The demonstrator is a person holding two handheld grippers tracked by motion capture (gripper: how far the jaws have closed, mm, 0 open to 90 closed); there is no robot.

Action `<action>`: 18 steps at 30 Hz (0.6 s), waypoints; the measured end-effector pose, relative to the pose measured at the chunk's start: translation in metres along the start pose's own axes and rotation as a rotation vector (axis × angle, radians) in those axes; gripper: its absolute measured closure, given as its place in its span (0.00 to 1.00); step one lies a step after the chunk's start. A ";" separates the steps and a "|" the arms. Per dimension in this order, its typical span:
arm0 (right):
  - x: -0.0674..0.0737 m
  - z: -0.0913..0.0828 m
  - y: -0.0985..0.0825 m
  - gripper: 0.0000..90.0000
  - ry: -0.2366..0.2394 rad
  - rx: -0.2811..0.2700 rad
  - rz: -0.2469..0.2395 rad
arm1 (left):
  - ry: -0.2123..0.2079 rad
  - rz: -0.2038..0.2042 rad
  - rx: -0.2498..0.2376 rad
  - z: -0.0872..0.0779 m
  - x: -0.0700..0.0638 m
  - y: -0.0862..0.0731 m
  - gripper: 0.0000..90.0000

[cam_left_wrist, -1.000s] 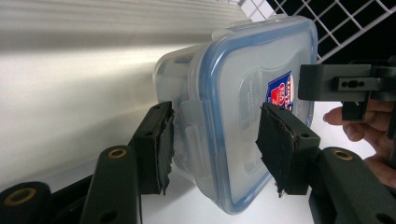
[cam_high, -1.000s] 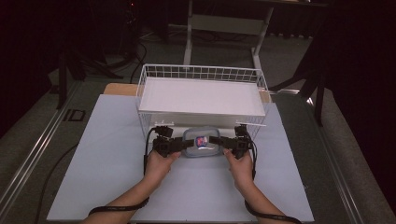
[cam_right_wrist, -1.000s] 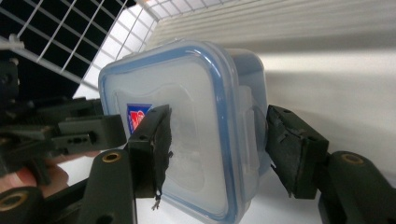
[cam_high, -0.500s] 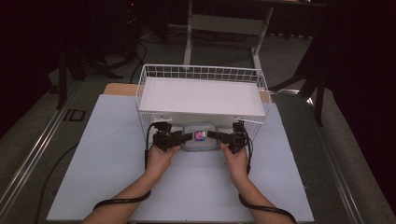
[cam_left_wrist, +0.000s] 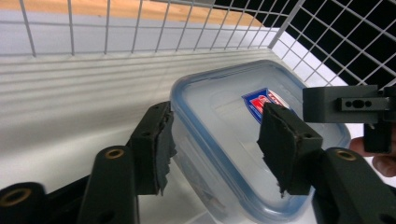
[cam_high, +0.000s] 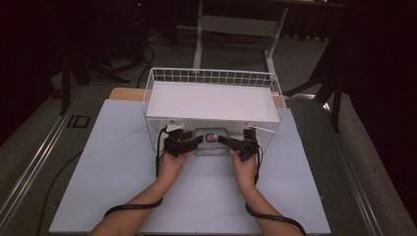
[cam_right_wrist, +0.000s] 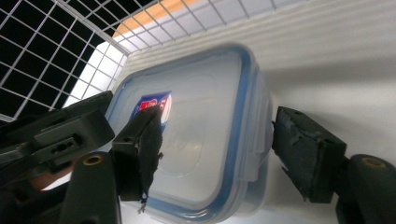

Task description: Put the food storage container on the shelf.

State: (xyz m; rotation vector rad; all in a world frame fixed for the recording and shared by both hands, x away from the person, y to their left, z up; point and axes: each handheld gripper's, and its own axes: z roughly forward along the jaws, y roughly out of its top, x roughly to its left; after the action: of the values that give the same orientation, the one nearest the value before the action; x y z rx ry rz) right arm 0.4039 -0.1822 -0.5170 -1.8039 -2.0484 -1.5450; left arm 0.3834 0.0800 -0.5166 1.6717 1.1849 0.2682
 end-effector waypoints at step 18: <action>0.029 -0.042 -0.015 0.37 -0.140 -0.077 -0.325 | -0.047 0.050 0.036 -0.047 -0.006 -0.005 0.49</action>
State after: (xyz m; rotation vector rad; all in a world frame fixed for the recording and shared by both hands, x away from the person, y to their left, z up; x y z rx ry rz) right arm 0.3591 -0.1848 -0.4885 -1.7153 -2.4849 -1.6304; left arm 0.3469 0.1032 -0.4972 1.7323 1.1198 0.2384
